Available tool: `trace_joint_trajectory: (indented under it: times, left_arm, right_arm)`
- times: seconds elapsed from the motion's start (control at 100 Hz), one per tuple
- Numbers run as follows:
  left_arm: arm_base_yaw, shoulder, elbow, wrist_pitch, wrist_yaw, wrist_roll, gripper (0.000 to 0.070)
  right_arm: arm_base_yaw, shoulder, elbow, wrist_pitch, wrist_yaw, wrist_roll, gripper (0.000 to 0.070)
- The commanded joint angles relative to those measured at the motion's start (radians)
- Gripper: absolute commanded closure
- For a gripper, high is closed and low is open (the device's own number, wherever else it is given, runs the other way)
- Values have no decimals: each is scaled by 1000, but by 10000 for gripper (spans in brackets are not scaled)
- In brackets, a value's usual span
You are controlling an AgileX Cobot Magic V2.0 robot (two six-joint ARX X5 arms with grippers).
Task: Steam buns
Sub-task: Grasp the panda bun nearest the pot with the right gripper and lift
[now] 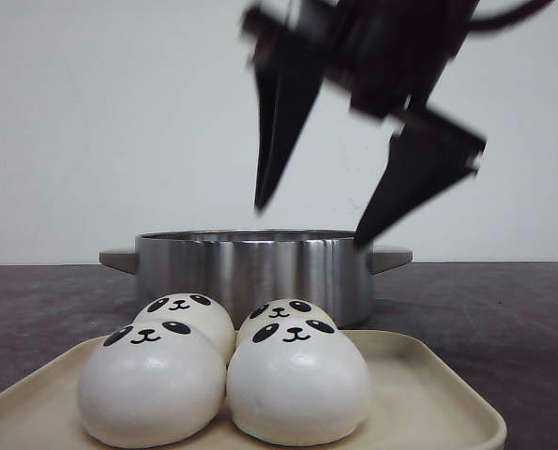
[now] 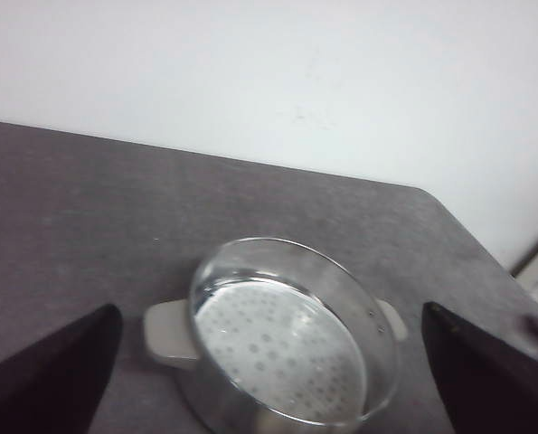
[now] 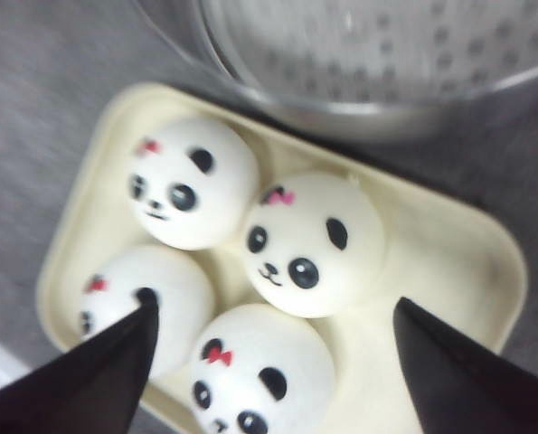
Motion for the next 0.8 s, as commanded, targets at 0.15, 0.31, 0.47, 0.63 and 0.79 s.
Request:
trace_joint_trajectory:
  times: [0.15,0.31,0.47,0.63,0.79]
  left_arm:
    - [-67,3,16,11,2,6,74]
    - [-109,3,16,11,2,6,73]
    - [-134,3,16,11,2,7,74]
    - [-145,3,16,11,-1,7,74]
    - [-157,3,16,12,-2,7,74]
  right_arm:
    - [-7,158,16,57,11,23,220]
    - [-8,214,16,82,10,64,240]
    - [-8,230,16,68,6,74,545]
    - [-7,219,16,68,6,74,692]
    - [23,82,63,39,-8,73,692]
